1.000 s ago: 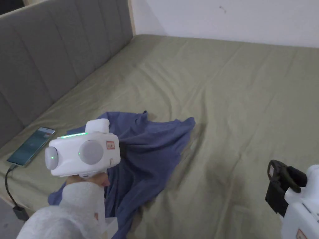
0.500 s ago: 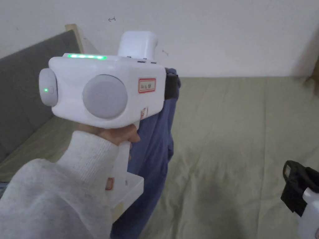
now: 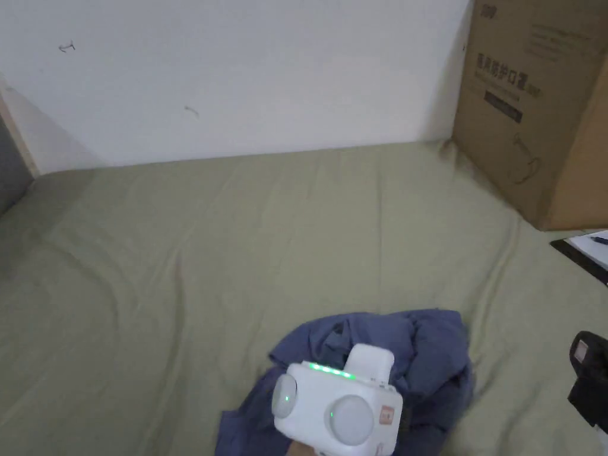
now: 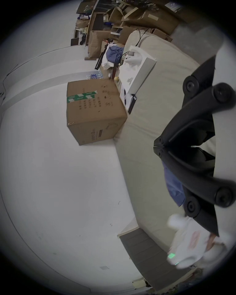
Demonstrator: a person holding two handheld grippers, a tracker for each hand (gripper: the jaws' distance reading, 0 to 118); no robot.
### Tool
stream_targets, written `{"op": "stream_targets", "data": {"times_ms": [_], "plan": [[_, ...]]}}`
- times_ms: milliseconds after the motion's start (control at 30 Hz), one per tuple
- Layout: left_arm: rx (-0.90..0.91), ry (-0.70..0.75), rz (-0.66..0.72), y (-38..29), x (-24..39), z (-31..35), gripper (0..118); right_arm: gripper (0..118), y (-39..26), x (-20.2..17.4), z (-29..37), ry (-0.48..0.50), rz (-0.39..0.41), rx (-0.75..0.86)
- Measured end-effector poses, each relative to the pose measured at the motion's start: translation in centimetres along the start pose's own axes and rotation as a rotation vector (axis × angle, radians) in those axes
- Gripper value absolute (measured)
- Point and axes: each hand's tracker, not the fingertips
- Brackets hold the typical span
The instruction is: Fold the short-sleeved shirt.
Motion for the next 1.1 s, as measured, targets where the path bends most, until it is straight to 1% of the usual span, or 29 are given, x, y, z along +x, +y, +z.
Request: {"op": "stream_targets", "data": {"times_ms": [67, 100, 133, 200, 233, 267, 300, 333, 433, 467, 533, 600, 667, 700, 733, 767, 800, 833, 900, 933, 1000, 1100], "plan": [[-0.027, 0.011, -0.025, -1.9, 0.3, -1.6, 1, 0, -0.5, 0.6, -0.4, -0.01, 0.01, -0.025], [-0.008, 0.021, -0.025, -2.4, 0.4, -2.0, 1, 0, -0.8, 0.8, -0.7, -0.014, 0.014, -0.038], [0.036, 0.023, -0.04, -2.4, 0.4, -1.8, 1, 0, -1.0, 1.0, -1.0, -0.016, 0.015, -0.05], [0.033, 0.014, -0.03, -1.7, 0.4, -1.2, 1, 0, -1.4, 1.1, -1.5, -0.017, 0.008, -0.068], [0.027, 0.002, -0.028, -1.4, 0.5, -1.1, 5, 0, -1.5, 1.1, -1.7, -0.013, 0.003, -0.075], [0.022, -0.017, -0.031, -1.2, 0.4, -0.9, 14, 0, -1.6, 1.0, -1.9, -0.008, -0.001, -0.08], [0.032, -0.054, -0.037, -1.1, 0.6, -0.4, 30, 0, -1.6, 0.8, -2.0, -0.001, -0.003, -0.085], [0.045, -0.063, -0.042, -0.9, 0.7, 1.0, 55, 0, -1.7, 0.5, -2.1, 0.01, -0.001, -0.09], [0.143, -0.04, -0.066, -1.0, 1.4, 3.7, 106, 0, -1.7, -0.7, -2.0, 0.04, 0.028, -0.097], [0.18, -0.033, -0.072, -1.1, 1.3, 5.3, 111, 0, -1.7, -1.0, -2.0, 0.05, 0.036, -0.099], [0.225, -0.031, -0.074, -1.3, 0.5, 8.2, 111, 0, -1.7, -1.7, -1.8, 0.075, 0.053, -0.098], [0.257, 0.005, -0.046, -1.7, -1.1, 10.4, 111, 0, -1.7, -2.4, -1.9, 0.096, 0.063, -0.103], [0.289, 0.027, -0.01, -2.5, -2.9, 13.0, 110, 0, -1.7, -2.8, -1.9, 0.118, 0.069, -0.105], [0.3, 0.053, 0.028, -3.0, -4.0, 14.2, 107, 0, -1.7, -3.2, -1.9, 0.128, 0.071, -0.106], [0.313, 0.071, 0.072, -3.4, -5.5, 15.1, 89, 0, -1.7, -3.6, -1.9, 0.14, 0.076, -0.106], [0.322, 0.087, 0.092, -4.0, -6.6, 15.8, 62, 0, -1.8, -3.7, -1.9, 0.148, 0.08, -0.107], [0.331, 0.126, 0.119, -4.7, -7.8, 16.4, 31, 0, -1.9, -4.0, -1.8, 0.156, 0.084, -0.108], [0.331, 0.179, 0.147, -5.4, -9.0, 16.6, 4, 0, -2.0, -4.3, -1.8, 0.167, 0.088, -0.11], [0.304, 0.239, 0.195, -6.7, -11.3, 16.6, 3, 0, -2.1, -4.9, -1.8, 0.183, 0.097, -0.115], [0.279, 0.21, 0.237, -7.2, -12.5, 16.6, 0, 0, -2.3, -5.1, -1.8, 0.189, 0.104, -0.119], [0.261, 0.18, 0.293, -8.2, -14.1, 16.2, 0, 0, -2.5, -5.5, -2.1, 0.195, 0.115, -0.128], [0.225, 0.227, 0.281, -8.8, -15.2, 15.2, 0, 0, -2.8, -6.0, -2.6, 0.203, 0.124, -0.147]]}}
